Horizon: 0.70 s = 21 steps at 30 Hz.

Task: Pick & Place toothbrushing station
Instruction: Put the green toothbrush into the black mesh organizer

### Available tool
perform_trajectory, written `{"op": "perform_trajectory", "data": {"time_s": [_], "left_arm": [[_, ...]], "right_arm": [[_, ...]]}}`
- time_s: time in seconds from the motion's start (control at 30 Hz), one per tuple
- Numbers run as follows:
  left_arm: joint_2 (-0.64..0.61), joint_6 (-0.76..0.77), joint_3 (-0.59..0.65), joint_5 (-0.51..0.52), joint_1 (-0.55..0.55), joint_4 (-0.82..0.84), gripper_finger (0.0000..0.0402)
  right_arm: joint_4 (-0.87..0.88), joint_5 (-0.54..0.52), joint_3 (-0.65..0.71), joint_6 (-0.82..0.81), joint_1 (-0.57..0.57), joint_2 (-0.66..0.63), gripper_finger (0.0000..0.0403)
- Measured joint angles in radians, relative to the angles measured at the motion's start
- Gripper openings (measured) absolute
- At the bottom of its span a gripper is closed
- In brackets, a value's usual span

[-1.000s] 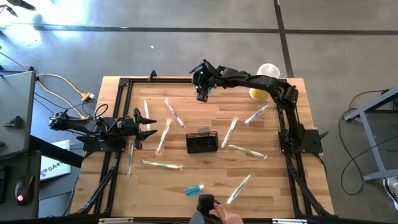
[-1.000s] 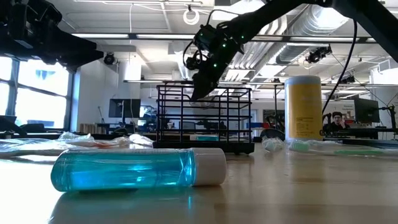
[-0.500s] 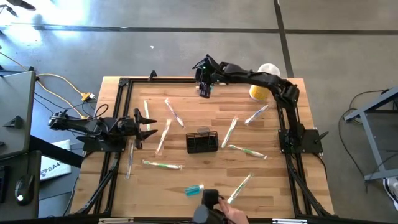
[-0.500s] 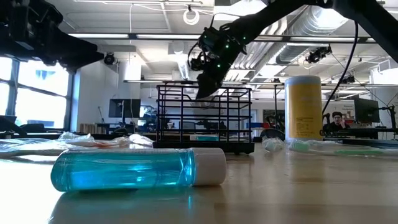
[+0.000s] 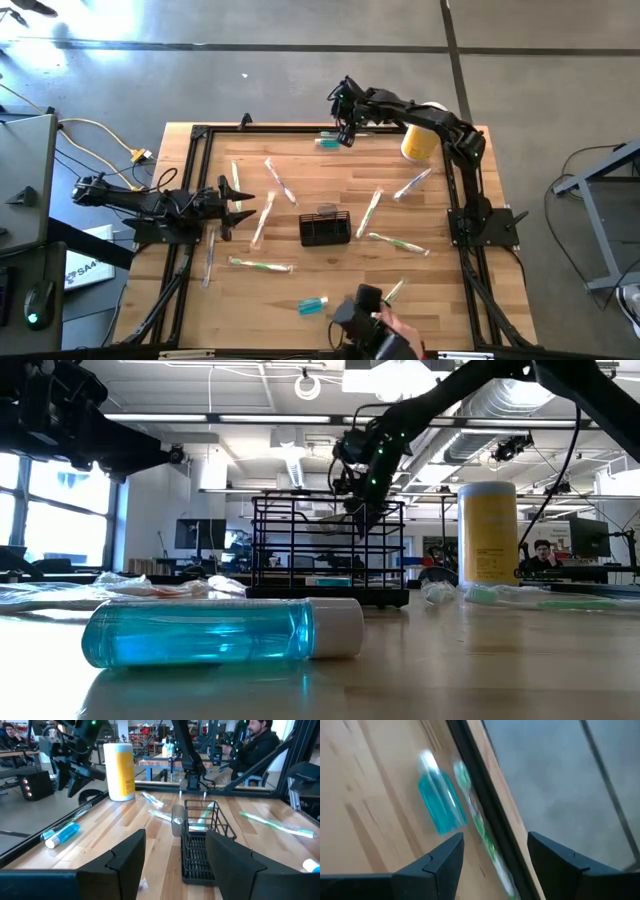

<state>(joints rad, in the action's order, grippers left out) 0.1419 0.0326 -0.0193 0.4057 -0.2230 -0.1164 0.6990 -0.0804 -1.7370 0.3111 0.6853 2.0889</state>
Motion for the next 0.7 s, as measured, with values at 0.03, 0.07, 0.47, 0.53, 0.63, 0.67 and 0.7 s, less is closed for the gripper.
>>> {"op": "perform_trajectory", "data": {"time_s": [0.03,0.07,0.47,0.53,0.63,0.67,0.7], "left_arm": [[0.004,-0.001,0.000,0.000,0.000,0.001,0.0203],[0.010,-0.001,0.000,0.000,0.000,-0.001,0.0203],[0.027,-0.002,0.000,-0.001,0.000,-0.017,0.0203],[0.027,-0.006,0.000,-0.001,0.000,-0.016,0.0203],[0.027,-0.008,0.000,0.007,0.000,-0.016,0.0203],[0.027,-0.009,0.000,0.012,0.000,-0.016,0.0203],[0.027,-0.009,0.000,0.012,0.000,-0.016,0.0203]], "right_arm": [[0.023,0.004,0.000,0.000,0.010,0.009,0.0213],[0.038,0.002,0.001,0.000,0.015,0.020,0.0213],[0.022,-0.047,0.001,0.045,0.029,0.146,0.0213],[0.020,-0.064,0.001,0.067,0.030,0.157,0.0213],[0.020,-0.060,-0.002,0.084,0.034,0.169,0.0213],[0.021,-0.055,-0.003,0.087,0.037,0.172,0.0213],[0.021,-0.055,-0.004,0.087,0.038,0.176,0.0213]]}}
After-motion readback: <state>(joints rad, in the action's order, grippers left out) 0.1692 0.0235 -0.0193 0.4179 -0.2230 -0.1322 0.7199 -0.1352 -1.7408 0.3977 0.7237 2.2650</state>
